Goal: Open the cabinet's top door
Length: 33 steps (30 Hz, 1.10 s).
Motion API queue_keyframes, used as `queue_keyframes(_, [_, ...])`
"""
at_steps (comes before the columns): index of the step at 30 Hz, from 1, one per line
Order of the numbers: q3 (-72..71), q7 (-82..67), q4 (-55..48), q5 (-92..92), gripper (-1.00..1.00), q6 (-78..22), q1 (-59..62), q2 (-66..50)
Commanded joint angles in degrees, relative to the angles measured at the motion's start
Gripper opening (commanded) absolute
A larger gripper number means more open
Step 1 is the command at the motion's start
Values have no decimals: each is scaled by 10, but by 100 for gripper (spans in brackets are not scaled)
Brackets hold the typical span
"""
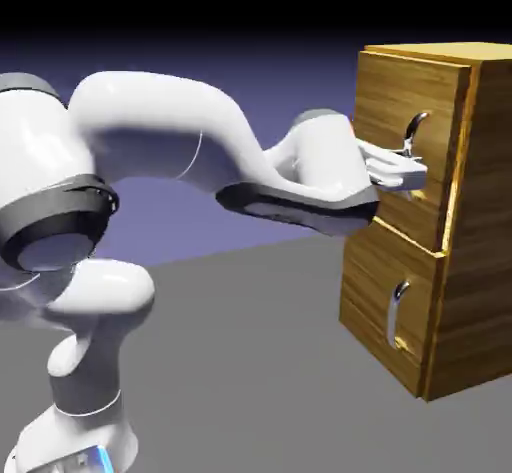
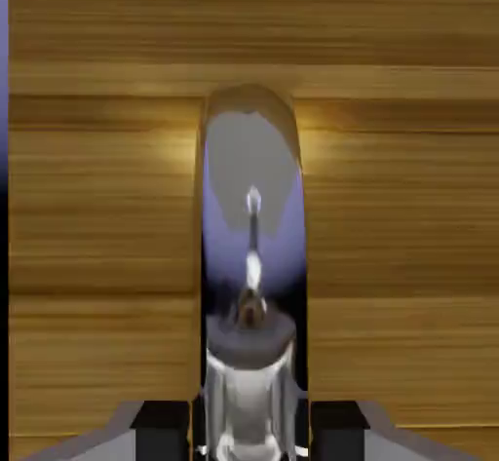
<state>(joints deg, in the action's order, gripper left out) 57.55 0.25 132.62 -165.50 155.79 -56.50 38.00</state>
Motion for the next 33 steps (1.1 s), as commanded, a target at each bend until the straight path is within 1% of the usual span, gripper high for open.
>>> queue_keyframes(1, [-18, 14, 6, 2, -100, -2, 21, -11])
queue_keyframes(9, [-169, 144, 20, -18, -100, 3, 187, -88])
queue_keyframes(11, [-208, 158, 27, -10, -100, 1, 228, -96])
queue_keyframes(16, [-288, 71, 80, 111, -100, -40, 299, -69])
queue_keyframes(22, [-373, -27, 143, 260, -100, -108, 353, -27])
queue_keyframes(28, [-457, -105, 195, 410, -100, -200, 375, 11])
queue_keyframes(33, [-531, -151, 221, 534, -100, -296, 371, 29])
